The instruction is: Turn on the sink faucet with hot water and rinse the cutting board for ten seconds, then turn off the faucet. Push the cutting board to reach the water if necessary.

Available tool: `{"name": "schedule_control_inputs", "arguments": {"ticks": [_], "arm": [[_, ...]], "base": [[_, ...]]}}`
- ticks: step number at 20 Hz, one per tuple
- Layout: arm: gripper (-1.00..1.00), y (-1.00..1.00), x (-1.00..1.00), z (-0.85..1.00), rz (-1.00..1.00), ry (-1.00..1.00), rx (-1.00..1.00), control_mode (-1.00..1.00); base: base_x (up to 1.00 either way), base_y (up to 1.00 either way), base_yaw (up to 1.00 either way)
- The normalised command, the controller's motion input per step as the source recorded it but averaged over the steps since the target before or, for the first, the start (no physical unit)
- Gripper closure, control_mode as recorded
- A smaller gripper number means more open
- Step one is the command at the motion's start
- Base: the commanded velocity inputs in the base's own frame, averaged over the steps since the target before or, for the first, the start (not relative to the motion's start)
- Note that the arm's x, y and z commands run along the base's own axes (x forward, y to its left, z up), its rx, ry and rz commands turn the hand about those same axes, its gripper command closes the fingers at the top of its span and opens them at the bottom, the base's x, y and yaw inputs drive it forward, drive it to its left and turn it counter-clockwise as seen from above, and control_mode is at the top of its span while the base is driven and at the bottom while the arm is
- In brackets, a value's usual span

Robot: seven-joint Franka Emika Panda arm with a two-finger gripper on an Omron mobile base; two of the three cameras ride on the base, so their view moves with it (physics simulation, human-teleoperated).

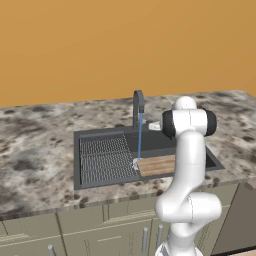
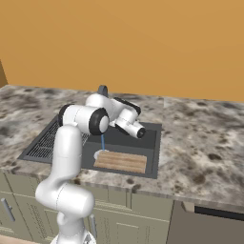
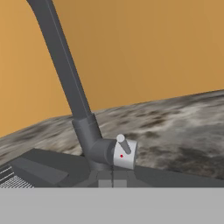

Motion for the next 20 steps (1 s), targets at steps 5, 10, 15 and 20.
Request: {"name": "schedule_control_inputs", "arguments": {"ticks": [5, 10, 15, 20], "arm": [[1.00, 0.00, 0.00, 0.01, 0.00, 0.00, 0.00, -1.00], [1.00, -0.05, 0.09, 0.02, 0.00, 0.00, 0.00, -1.00], [1.00, -0.17, 0.02, 0.00, 0.00, 0.00, 0.00, -1.00], [1.00, -0.14, 0.00, 0.00, 0.00, 0.00, 0.00, -1.00]], "base": [[0.00, 0.00, 0.00], [0.00, 0.00, 0.00], [0.00, 0.00, 0.00], [0.00, 0.00, 0.00]]}}
